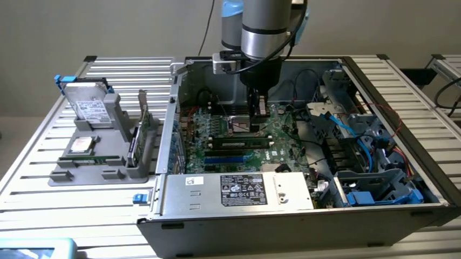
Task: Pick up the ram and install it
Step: 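Press down the ram until it locks into place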
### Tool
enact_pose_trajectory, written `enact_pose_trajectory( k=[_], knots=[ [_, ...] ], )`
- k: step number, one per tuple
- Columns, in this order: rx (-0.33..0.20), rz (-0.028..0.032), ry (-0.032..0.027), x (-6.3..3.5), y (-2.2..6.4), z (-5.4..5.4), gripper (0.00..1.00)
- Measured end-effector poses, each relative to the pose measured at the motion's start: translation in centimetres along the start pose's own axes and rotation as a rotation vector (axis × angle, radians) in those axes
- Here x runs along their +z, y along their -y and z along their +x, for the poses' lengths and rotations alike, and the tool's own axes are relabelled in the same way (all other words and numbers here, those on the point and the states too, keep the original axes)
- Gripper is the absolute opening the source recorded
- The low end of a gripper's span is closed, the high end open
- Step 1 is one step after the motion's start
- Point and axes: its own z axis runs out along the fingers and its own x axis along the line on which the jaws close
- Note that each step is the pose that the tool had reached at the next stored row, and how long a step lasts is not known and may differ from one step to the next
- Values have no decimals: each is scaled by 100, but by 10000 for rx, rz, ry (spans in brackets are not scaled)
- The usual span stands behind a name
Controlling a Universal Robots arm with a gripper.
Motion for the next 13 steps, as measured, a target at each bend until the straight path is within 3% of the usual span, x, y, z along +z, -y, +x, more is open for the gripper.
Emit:
enact_pose_trajectory(
  k=[4,9,11,13],
  knots=[
    [39,-3,8,16,70,-2,11],
    [345,-42,43,62,70,1,11],
    [493,-61,87,93,71,-2,11],
    [601,-76,173,119,77,-5,11]
  ],
)
